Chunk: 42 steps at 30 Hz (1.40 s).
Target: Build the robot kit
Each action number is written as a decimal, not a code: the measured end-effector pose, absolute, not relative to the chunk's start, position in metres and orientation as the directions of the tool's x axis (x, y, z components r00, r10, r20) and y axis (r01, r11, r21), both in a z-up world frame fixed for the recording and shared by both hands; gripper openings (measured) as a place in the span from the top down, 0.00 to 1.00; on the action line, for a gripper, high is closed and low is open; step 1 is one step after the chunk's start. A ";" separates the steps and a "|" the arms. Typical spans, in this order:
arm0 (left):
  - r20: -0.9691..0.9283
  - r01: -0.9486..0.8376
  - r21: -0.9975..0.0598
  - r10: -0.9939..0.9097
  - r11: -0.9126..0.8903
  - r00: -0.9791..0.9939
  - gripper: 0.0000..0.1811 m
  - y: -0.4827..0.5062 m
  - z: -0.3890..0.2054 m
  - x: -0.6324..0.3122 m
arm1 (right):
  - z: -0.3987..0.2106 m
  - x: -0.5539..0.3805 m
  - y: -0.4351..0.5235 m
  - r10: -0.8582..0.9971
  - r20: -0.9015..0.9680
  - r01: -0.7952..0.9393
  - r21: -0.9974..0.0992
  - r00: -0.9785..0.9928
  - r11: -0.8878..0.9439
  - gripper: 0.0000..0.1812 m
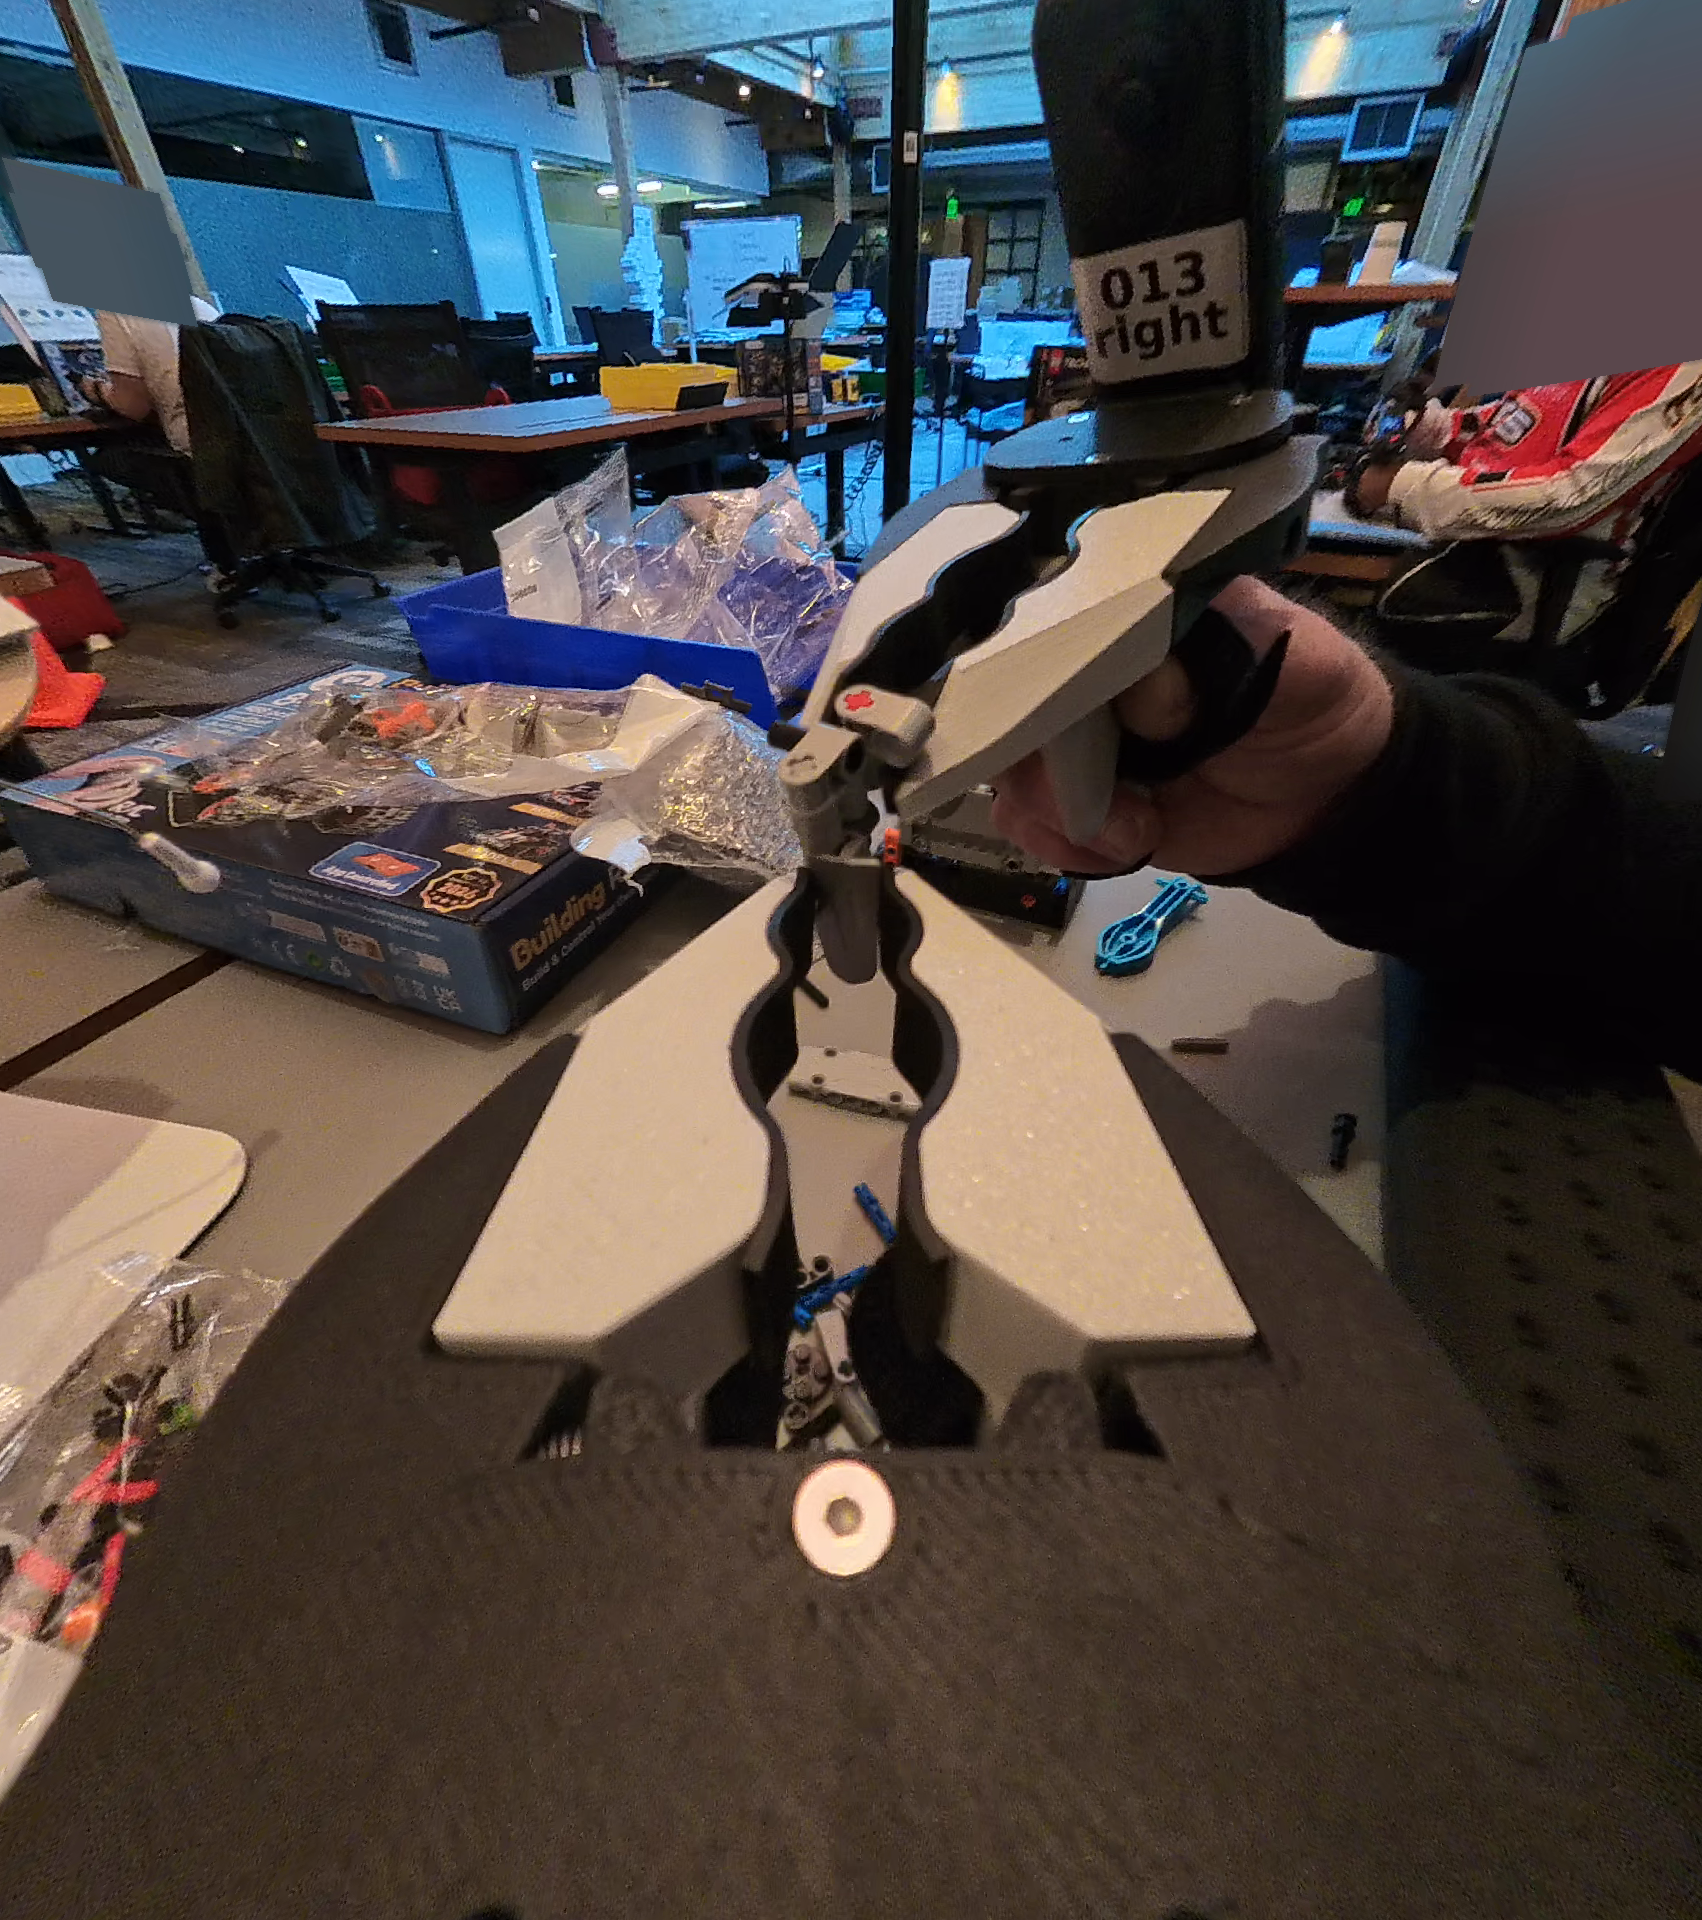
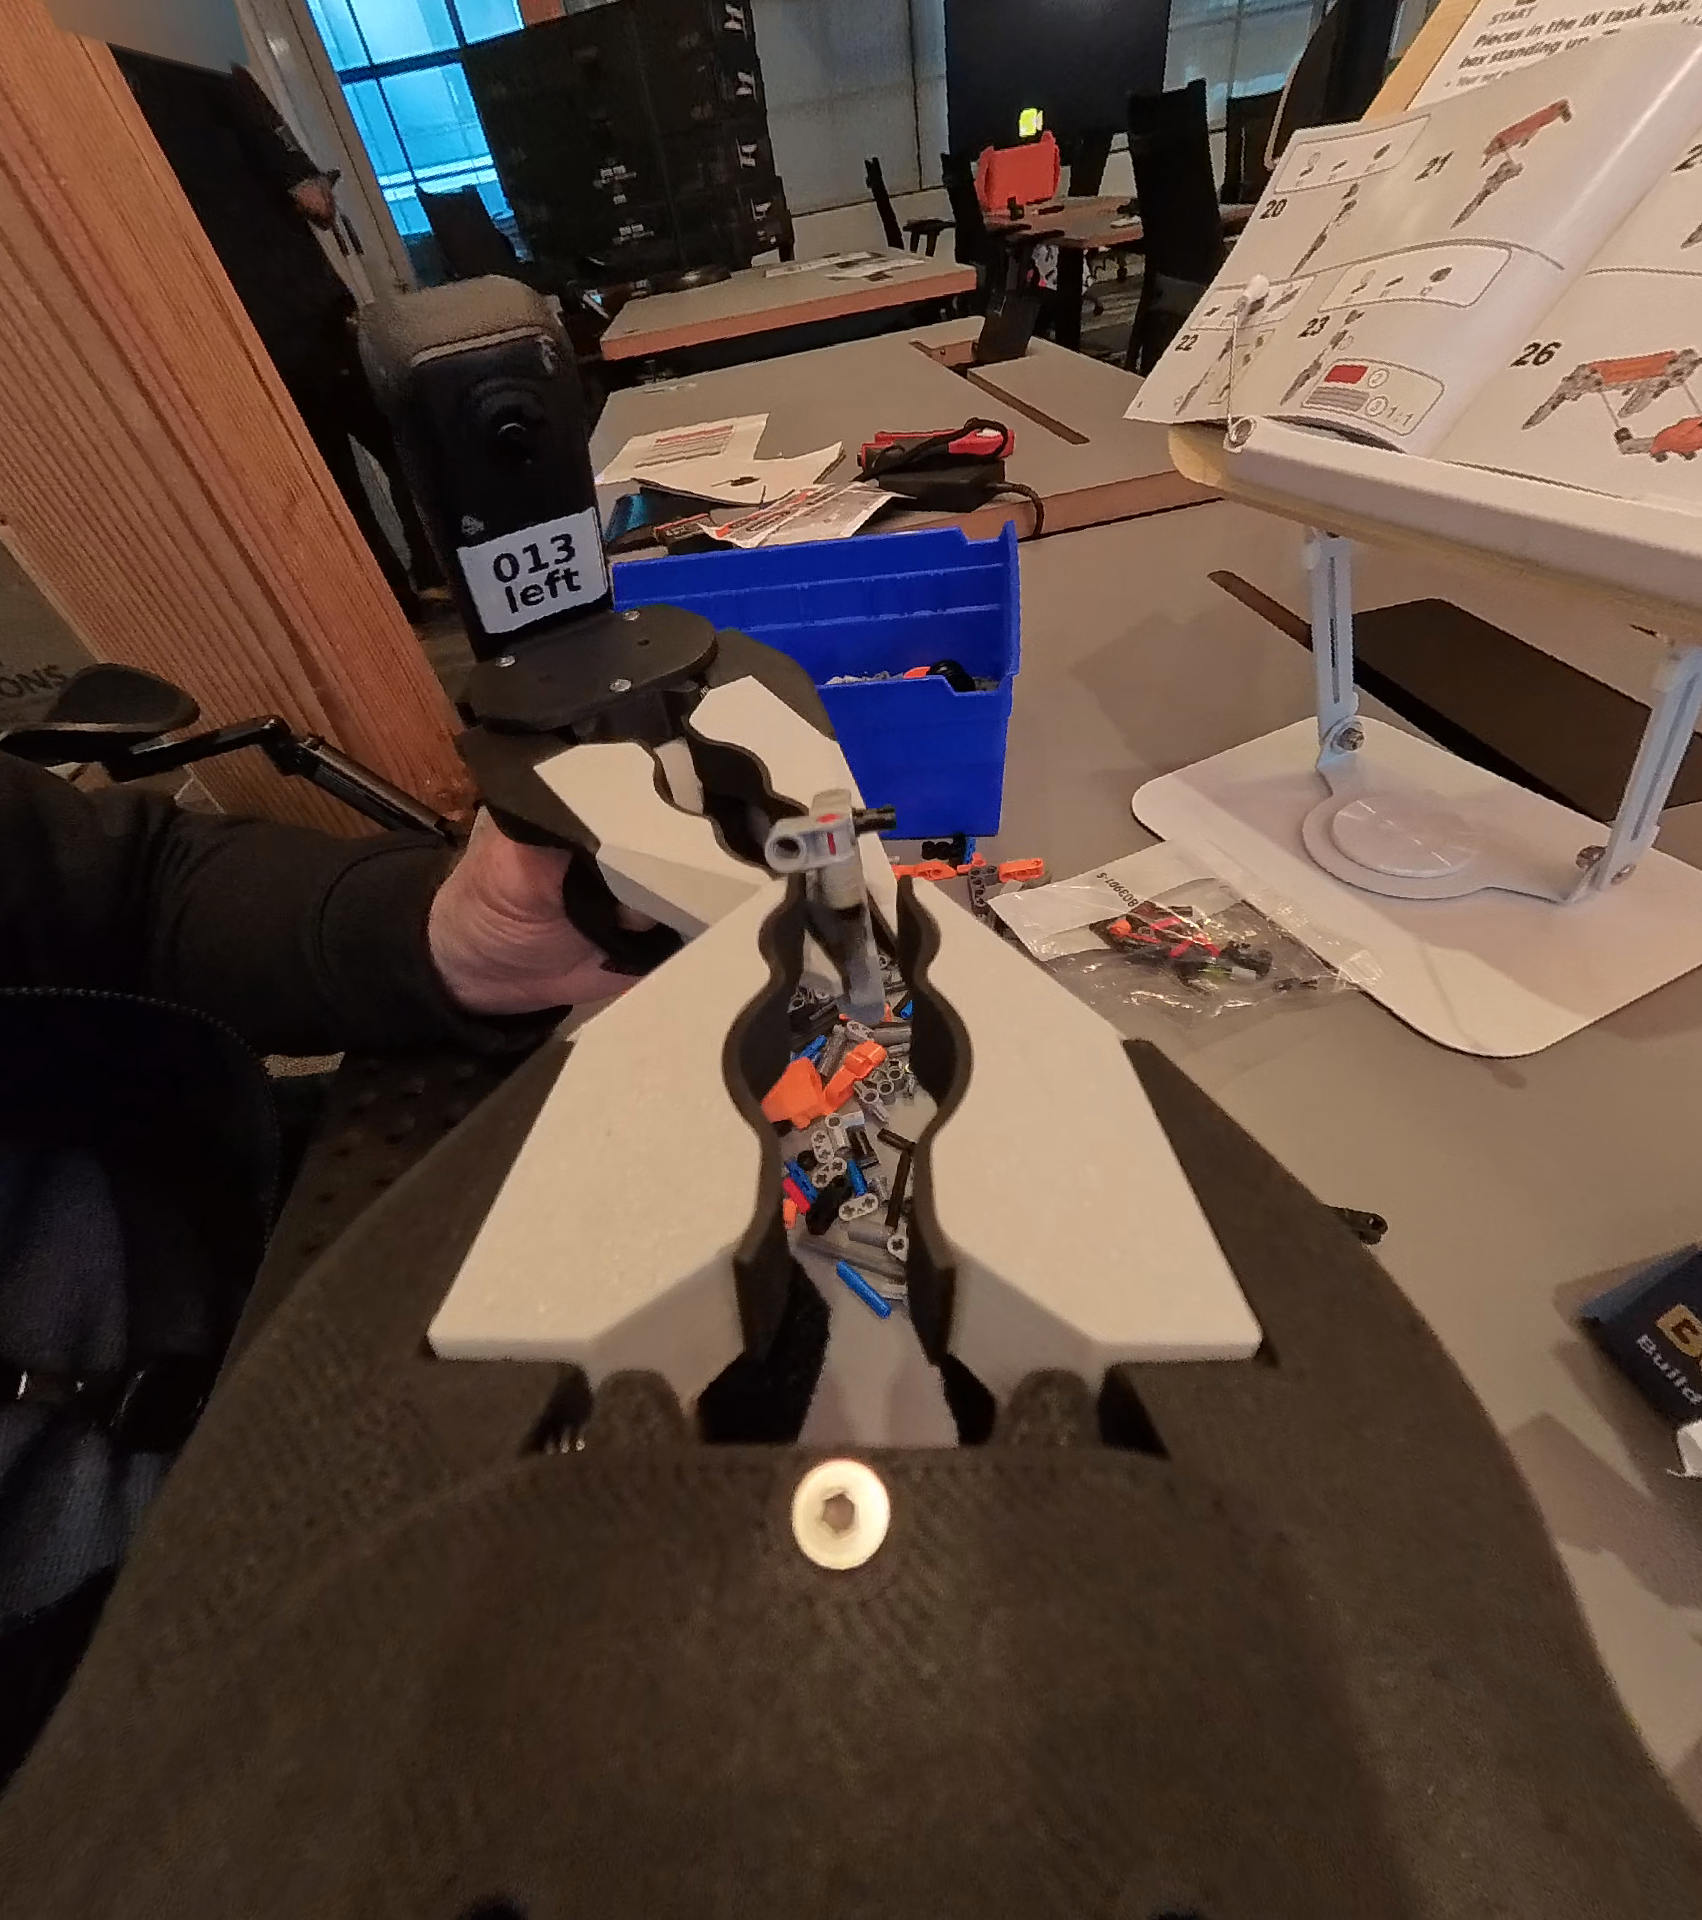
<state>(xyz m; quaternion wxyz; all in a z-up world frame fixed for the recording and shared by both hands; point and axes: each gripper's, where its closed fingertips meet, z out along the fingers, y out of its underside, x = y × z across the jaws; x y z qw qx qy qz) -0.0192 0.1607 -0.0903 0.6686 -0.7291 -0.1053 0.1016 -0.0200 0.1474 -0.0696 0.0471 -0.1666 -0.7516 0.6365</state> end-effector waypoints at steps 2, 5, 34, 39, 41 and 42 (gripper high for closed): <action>-0.021 0.009 -0.995 0.299 -0.098 0.954 0.95 0.162 -0.091 -0.019 | -0.070 -0.019 0.147 0.307 -0.133 0.184 -0.973 -0.942 0.143 0.92; -0.019 0.012 -0.995 0.298 -0.102 0.954 0.95 0.163 -0.093 -0.019 | -0.072 -0.017 0.147 0.312 -0.105 0.162 -0.973 -0.944 0.162 0.97; 0.014 0.034 -0.997 0.273 -0.072 0.962 0.92 0.163 -0.088 -0.017 | -0.068 -0.015 0.151 0.304 -0.085 0.137 -0.978 -0.949 0.155 0.98; 0.005 0.021 -0.998 0.262 -0.059 0.965 0.90 0.163 -0.084 -0.013 | -0.061 -0.011 0.155 0.264 -0.114 0.145 -0.984 -0.958 0.099 0.98; 0.000 0.014 -0.998 0.257 -0.054 0.966 0.90 0.163 -0.082 -0.012 | -0.056 -0.010 0.158 0.242 -0.134 0.153 -0.986 -0.961 0.065 0.98; -0.003 0.011 -0.999 0.254 -0.053 0.967 0.90 0.163 -0.081 -0.011 | -0.055 -0.010 0.159 0.230 -0.144 0.159 -0.986 -0.962 0.050 0.98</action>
